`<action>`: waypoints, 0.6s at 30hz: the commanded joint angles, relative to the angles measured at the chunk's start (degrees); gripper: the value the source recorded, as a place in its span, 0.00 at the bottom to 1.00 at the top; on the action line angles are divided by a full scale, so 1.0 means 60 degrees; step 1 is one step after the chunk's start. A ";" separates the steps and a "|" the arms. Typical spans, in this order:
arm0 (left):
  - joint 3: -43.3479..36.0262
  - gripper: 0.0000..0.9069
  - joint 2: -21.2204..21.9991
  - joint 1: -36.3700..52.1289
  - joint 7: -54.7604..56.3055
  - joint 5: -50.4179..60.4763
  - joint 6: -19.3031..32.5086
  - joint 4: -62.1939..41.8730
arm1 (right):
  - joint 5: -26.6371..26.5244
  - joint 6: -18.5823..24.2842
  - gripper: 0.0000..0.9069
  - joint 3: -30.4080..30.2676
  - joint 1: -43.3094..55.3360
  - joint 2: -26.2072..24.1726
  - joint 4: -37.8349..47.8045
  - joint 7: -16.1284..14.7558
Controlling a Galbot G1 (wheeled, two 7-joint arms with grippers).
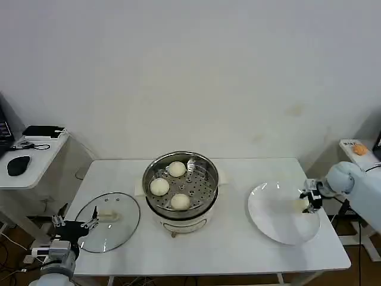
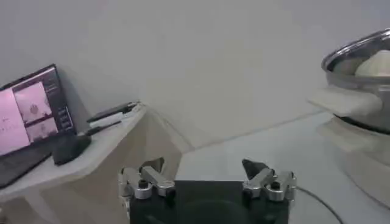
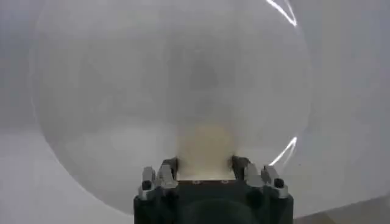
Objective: Take steamed baozi put them in steamer then cover it.
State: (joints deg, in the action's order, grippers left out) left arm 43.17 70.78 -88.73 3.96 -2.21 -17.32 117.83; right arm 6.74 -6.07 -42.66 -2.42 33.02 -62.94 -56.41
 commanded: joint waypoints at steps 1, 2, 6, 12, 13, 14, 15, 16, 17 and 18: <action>0.0029 1.00 0.0001 -0.0008 -0.0001 -0.0004 -0.0004 0.0063 | -0.1218 -0.0640 0.68 -0.1393 0.2809 -0.0196 -0.1619 0.0142; 0.0034 1.00 0.0003 -0.0009 0.0000 -0.0003 -0.0005 0.0075 | -0.1449 -0.0853 0.68 -0.1754 0.3410 -0.0167 -0.2006 0.0187; 0.0021 1.00 0.0086 0.0028 0.0010 0.0022 0.0002 0.0055 | -0.2253 -0.1482 0.68 -0.2812 0.4884 0.0165 -0.2857 0.0463; -0.0029 1.00 0.0109 0.0090 0.0018 0.0067 -0.0005 0.0072 | -0.4148 -0.2244 0.68 -0.4348 0.6850 0.1551 -0.3351 0.1205; -0.0059 1.00 0.0121 0.0102 0.0020 0.0071 -0.0017 0.0079 | -0.4346 -0.2359 0.68 -0.4458 0.6949 0.1760 -0.3393 0.1331; -0.0082 1.00 0.0135 0.0103 0.0020 0.0091 -0.0025 0.0090 | -0.4937 -0.2678 0.68 -0.4650 0.7061 0.2206 -0.3452 0.1581; -0.0118 1.00 0.0140 0.0101 0.0022 0.0111 -0.0027 0.0091 | -0.4984 -0.2702 0.68 -0.4668 0.7074 0.2251 -0.3458 0.1624; -0.0154 1.00 0.0139 0.0097 0.0023 0.0141 -0.0029 0.0088 | -0.5341 -0.2849 0.68 -0.4781 0.7080 0.2610 -0.3495 0.1804; -0.0172 1.00 0.0143 0.0097 0.0025 0.0158 -0.0029 0.0077 | -0.5786 -0.3088 0.68 -0.4883 0.7061 0.2902 -0.3527 0.1985; -0.0181 1.00 0.0142 0.0099 0.0028 0.0168 -0.0028 0.0068 | -0.6085 -0.3198 0.68 -0.4921 0.7025 0.3153 -0.3531 0.2132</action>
State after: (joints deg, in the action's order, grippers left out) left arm 42.36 71.59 -88.13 4.09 -1.36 -17.45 118.33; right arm -11.61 -16.74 -61.67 27.23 39.78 -78.80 -50.49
